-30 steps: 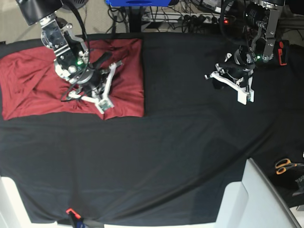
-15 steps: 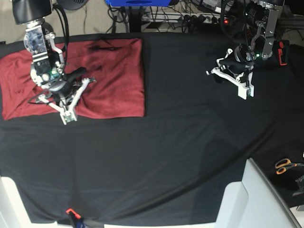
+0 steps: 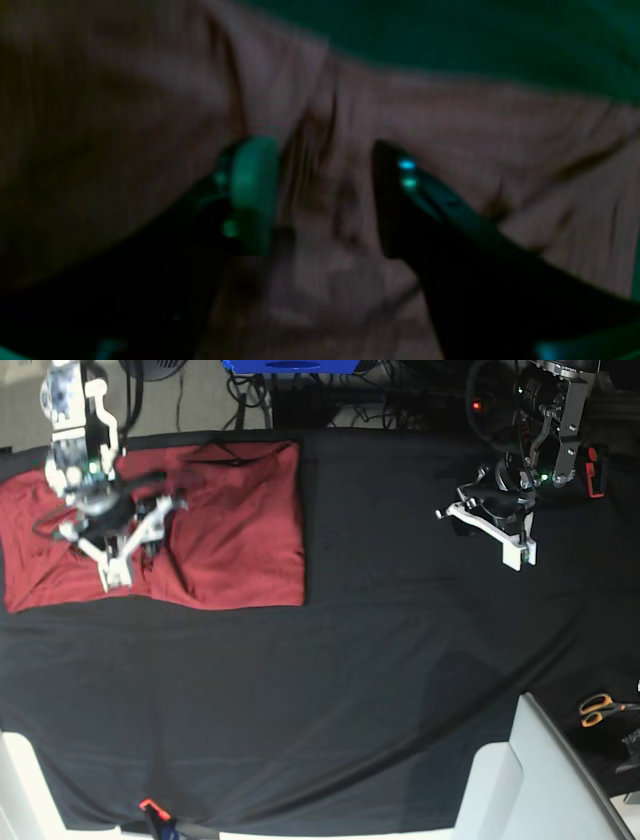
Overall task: Fold the T-shirt properly
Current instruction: 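Move the right gripper over the folded bundle and grasp its edge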
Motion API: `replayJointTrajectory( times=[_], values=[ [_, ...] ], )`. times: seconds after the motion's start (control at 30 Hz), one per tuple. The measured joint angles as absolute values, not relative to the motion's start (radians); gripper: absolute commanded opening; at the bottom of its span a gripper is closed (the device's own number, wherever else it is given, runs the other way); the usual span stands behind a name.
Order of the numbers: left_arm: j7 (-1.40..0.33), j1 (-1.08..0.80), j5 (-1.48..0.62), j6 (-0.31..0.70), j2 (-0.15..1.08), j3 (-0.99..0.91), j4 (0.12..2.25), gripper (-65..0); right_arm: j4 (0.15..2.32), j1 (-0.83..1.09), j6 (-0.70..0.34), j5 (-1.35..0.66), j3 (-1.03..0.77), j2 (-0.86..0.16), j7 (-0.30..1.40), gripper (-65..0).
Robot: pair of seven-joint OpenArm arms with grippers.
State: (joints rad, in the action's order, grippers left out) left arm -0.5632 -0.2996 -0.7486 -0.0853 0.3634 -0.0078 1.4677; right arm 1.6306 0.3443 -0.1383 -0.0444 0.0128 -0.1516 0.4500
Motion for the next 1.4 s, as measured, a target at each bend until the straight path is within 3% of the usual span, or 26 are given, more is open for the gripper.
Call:
replayJointTrajectory(
  times=[0.37, 0.8, 0.87, 0.97, 1.0, 1.07, 1.4],
  values=[
    [-0.559, -0.269, -0.748, -0.086, 0.368, -0.01, 1.412, -65.0, 1.662, 0.405, -0.139, -0.047, 0.135, -0.154, 0.495, -32.9],
    [-0.561, -0.268, -0.748, -0.085, 0.368, -0.005, 1.407, -65.0, 1.625, 0.419, -0.138, -0.049, 0.13, -0.154, 0.493, -33.0],
    [-0.561, -0.268, -0.748, -0.085, 0.368, -0.005, 1.407, -65.0, 1.613, 0.42, -0.138, -0.049, 0.13, -0.154, 0.495, -37.5],
    [-0.561, -0.268, -0.748, -0.085, 0.368, -0.002, 1.407, -65.0, 1.613, 0.419, -0.138, -0.049, 0.13, -0.154, 0.493, -60.5],
    [-0.561, -0.268, -0.748, -0.085, 0.368, -0.003, 1.407, -65.0, 1.613, 0.419, -0.139, -0.047, 0.13, -0.154, 0.492, -65.0],
    [-0.561, -0.269, -0.748, -0.085, 0.368, -0.004, 1.407, -65.0, 1.615, 0.42, -0.138, -0.048, 0.13, -0.154, 0.493, -62.7],
    [-0.561, -0.268, -0.748, -0.085, 0.367, -0.006, 1.407, -65.0, 1.687, 0.456, -0.139, -0.049, 0.046, -0.151, 0.498, -64.8]
  ],
)
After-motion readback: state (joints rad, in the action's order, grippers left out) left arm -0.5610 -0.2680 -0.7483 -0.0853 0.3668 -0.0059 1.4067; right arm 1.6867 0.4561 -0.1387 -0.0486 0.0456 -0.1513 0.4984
